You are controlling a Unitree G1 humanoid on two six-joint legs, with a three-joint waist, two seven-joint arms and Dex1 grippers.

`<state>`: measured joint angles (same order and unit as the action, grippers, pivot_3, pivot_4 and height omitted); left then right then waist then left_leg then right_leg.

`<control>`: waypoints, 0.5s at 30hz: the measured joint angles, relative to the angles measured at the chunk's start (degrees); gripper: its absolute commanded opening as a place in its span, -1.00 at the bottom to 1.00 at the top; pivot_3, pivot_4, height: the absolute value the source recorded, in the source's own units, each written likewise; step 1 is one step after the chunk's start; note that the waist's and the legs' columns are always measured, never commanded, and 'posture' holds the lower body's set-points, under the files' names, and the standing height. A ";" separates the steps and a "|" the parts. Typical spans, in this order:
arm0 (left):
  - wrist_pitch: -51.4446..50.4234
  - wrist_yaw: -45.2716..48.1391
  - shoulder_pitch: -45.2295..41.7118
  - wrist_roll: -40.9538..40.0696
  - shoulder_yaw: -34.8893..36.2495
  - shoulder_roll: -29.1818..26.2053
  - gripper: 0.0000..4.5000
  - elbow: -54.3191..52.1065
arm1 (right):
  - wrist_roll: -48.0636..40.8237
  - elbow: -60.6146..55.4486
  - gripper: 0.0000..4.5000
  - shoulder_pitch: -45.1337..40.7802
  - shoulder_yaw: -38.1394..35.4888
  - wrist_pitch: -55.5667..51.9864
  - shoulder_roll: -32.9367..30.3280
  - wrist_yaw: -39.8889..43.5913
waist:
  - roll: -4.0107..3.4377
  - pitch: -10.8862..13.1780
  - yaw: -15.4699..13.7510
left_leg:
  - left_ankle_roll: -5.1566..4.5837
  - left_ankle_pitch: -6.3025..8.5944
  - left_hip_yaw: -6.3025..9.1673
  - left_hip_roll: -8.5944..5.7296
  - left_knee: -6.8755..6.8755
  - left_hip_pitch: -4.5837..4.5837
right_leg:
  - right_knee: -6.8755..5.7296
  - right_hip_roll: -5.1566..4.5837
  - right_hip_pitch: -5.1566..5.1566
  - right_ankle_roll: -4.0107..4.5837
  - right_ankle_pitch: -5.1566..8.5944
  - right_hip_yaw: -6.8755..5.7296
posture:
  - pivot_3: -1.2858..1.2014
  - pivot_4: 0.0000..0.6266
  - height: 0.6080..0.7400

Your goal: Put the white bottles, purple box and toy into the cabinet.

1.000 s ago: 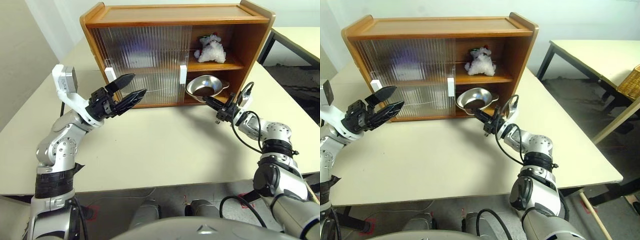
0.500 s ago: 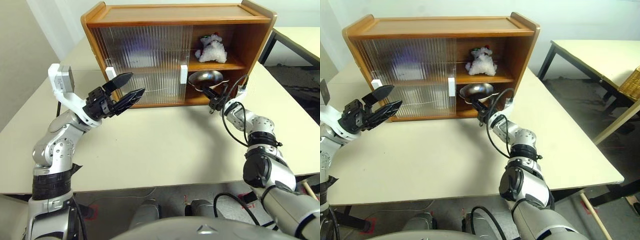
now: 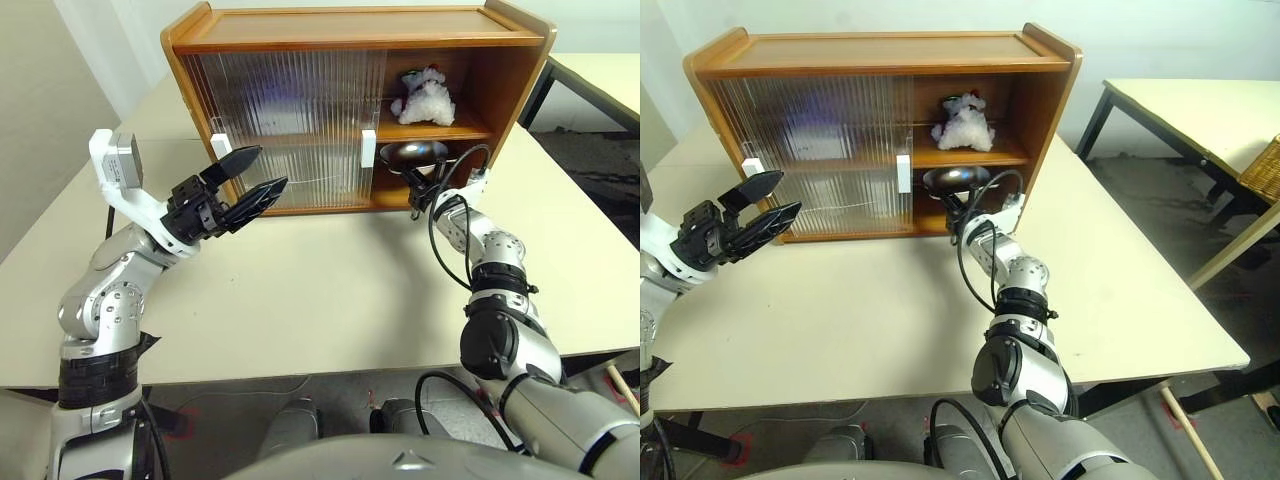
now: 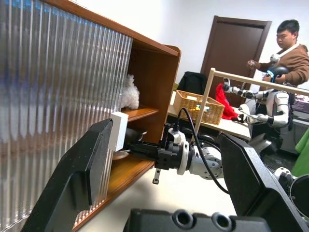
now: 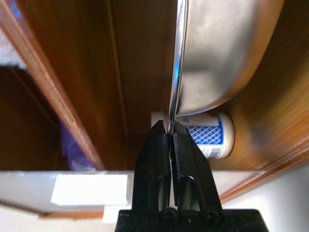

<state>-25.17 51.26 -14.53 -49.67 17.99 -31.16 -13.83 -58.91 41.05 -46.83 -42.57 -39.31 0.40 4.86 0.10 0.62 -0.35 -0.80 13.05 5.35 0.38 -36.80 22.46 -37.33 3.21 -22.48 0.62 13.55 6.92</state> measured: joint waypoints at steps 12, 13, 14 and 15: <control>-0.53 -1.02 0.22 -1.04 1.09 -0.68 1.00 -0.96 | 2.03 19.27 -0.98 -7.01 -1.30 15.71 -2.44 2.43 | 0.00 0.00 -0.38 | 0.04 0.02 0.01 0.03 0.01 0.14 | -0.06 -0.02 -0.18 0.06 -0.03 0.00 | 0.12 -0.99 1.00; -0.58 -1.06 0.22 -1.10 1.09 -0.78 1.00 -0.97 | 2.51 21.47 -0.98 -7.76 -1.44 17.09 -2.89 3.03 | 0.00 0.00 -0.41 | 0.04 0.02 0.01 0.03 0.01 0.17 | -0.07 -0.01 -0.19 0.05 -0.04 0.00 | 0.12 -0.99 1.00; -0.65 -1.09 0.22 -1.19 1.09 -0.95 1.00 -0.97 | 2.91 23.53 -0.98 -8.41 -1.53 18.34 -3.40 3.81 | 0.00 0.00 -0.48 | 0.04 0.02 0.01 0.03 0.01 0.21 | -0.07 -0.02 -0.22 0.04 -0.05 0.00 | 0.13 -0.98 1.00; -0.77 -1.12 0.22 -1.38 1.09 -1.20 1.00 -0.98 | 3.38 25.45 -0.98 -8.66 -1.55 19.39 -4.06 4.94 | 0.00 0.00 -0.63 | 0.05 0.03 0.02 0.04 0.00 0.24 | -0.07 -0.02 -0.22 -0.01 -0.09 -0.01 | 0.13 -0.98 1.00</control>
<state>-25.94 50.14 -14.31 -51.06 19.08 -32.36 -14.80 -55.52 66.50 -55.49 -44.12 -19.92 -3.65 9.81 0.11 0.62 -0.98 -0.76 13.08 5.37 0.42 -36.80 22.70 -37.40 3.19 -22.70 0.61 13.47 6.91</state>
